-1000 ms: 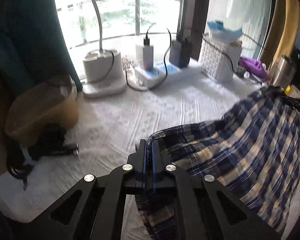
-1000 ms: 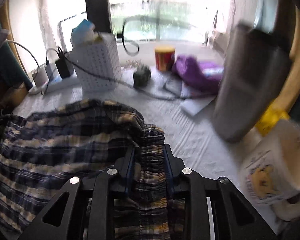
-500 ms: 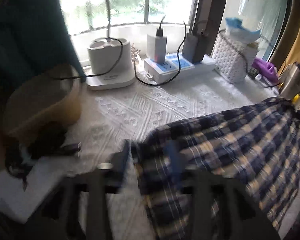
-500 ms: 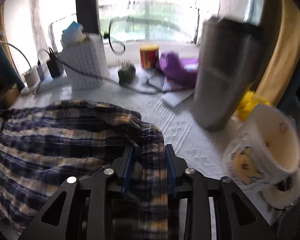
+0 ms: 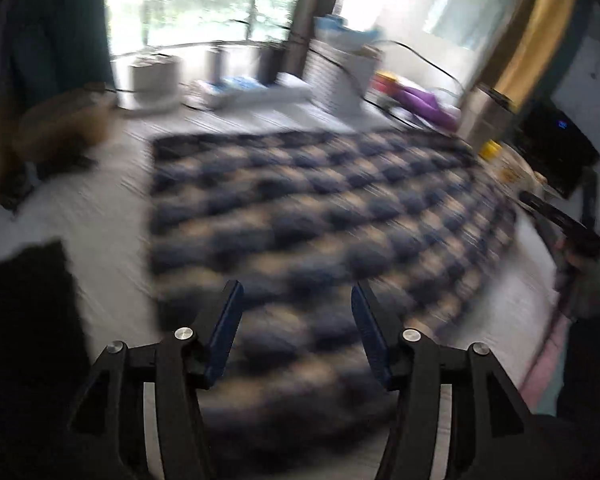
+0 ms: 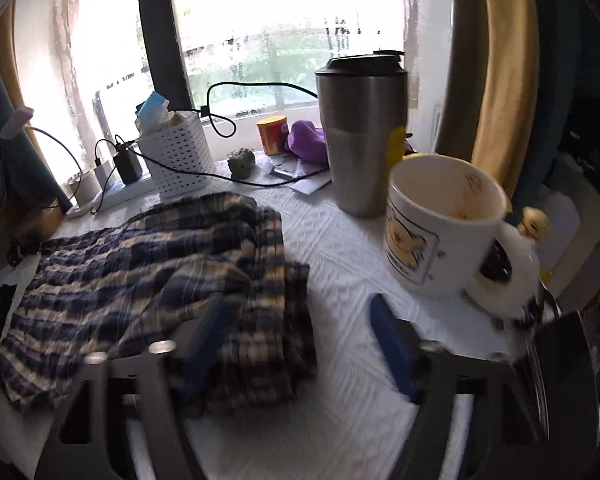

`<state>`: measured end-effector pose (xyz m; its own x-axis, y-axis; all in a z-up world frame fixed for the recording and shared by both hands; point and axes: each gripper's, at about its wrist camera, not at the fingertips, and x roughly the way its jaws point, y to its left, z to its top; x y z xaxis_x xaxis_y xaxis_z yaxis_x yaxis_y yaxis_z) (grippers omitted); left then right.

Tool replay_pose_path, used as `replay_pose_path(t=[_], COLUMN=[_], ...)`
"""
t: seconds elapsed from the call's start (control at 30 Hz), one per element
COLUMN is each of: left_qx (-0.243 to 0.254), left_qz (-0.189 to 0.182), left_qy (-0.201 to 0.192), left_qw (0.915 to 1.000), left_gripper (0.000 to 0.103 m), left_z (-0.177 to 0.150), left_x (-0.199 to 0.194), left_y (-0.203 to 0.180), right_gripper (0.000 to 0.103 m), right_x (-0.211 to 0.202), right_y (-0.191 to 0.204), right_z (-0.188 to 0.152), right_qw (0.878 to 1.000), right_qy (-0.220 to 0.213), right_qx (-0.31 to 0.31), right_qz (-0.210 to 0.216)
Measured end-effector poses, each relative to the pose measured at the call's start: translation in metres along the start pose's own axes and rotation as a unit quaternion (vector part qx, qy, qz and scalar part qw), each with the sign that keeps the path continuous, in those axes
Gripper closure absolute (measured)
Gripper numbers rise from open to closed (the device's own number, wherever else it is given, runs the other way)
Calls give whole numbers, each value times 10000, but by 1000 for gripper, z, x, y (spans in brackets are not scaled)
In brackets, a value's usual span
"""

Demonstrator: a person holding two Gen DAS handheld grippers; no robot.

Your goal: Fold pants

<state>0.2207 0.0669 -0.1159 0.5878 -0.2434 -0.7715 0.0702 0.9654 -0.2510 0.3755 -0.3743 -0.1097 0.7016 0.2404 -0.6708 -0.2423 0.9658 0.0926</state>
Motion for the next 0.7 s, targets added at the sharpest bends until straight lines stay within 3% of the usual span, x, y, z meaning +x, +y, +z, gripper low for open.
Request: replay_pose_path(t=[0.07,0.23,0.33,0.47,0.53,0.6,0.63,0.7], left_qx=[115,501,752,980,1064,1125,1137,1078], left_qz=[-267,-544,-299,171,300,375,365,362], left_qy=[77,188,265,373,371,336,315,312], left_qw=[9995,9971,9964,9943,9932,9924,9923,9930], left_gripper=[47,47,47,47,47,55,75,81], left_z=[-14,-38,-48,-58,-61,-63,-64,-63], left_x=[2,8,14,28,31,33,33,34], left_y=[-25,-75,-85,-90,-87,-87,-86,-83], right_gripper=[58,61,61,61,78,78,80,80], right_x=[-4,-2,11,14,3,-4,-5,-8], right_y=[-1,10,18,18,22,25,27,31], right_z=[-5,-14,-22,-28,-27,-27,-27,-28], right_qw=[10000,9987,9969,9977,9973,9966,9963,9953], right_qy=[-6,109,372,223,-1,-89,-84,-56], right_qx=[-29,-326,-552,-427,-498,-588,-631,-763], right_qz=[86,366,424,467,531,577,584,593])
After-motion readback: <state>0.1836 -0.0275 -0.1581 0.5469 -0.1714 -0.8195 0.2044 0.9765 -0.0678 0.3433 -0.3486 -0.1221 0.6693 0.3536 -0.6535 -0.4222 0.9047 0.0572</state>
